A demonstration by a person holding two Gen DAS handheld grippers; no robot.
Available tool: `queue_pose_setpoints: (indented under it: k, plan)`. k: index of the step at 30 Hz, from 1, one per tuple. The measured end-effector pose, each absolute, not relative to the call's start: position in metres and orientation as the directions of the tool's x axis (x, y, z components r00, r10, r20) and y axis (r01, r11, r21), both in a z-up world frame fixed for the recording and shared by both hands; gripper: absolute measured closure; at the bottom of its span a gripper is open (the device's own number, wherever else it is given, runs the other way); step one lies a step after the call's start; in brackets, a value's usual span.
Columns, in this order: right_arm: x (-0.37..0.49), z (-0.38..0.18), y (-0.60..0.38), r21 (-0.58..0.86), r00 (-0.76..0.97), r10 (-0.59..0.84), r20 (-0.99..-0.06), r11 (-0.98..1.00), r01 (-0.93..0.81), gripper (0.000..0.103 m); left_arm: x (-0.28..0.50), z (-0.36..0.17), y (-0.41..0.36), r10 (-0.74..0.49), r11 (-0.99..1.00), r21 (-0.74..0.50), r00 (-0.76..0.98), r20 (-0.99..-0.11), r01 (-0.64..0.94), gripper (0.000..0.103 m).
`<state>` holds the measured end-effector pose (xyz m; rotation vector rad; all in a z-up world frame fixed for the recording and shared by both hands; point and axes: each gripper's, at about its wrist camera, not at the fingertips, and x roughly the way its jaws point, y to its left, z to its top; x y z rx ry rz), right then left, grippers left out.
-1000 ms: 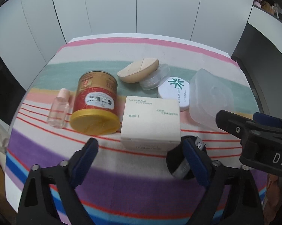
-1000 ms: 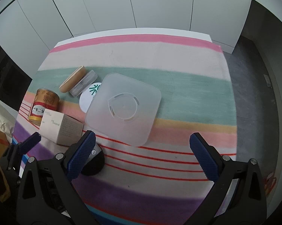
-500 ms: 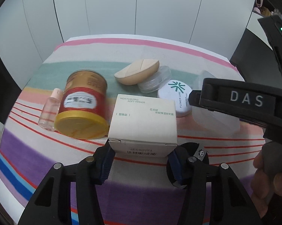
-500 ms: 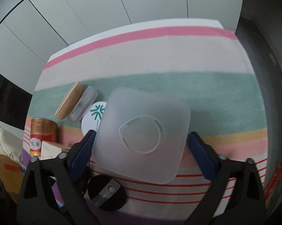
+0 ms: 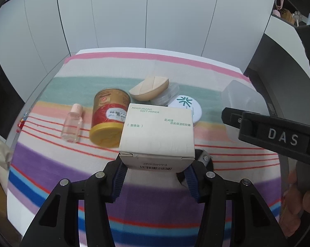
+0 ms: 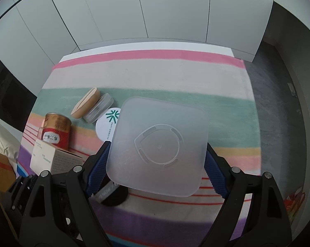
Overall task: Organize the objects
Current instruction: 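Carry the white box and clear container with both tools over the cardboard box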
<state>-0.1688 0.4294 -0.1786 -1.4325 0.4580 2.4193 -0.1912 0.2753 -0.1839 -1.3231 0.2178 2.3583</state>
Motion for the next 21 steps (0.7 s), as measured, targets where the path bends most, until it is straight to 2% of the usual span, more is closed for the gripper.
queue_pose_setpoints:
  k: [16, 21]
  plan:
    - [-0.094, -0.099, 0.408, 0.063, -0.442, 0.127, -0.888, -0.919, -0.390, 0.016, -0.128, -0.102, 0.237, 0.281, -0.887, -0.048, -0.456, -0.845, -0.458, 0.052]
    - [-0.062, -0.073, 0.406, 0.097, -0.457, 0.118, -0.881, -0.903, -0.419, 0.016, -0.116, -0.082, 0.224, 0.294, -0.885, -0.061, -0.454, -0.841, -0.461, 0.052]
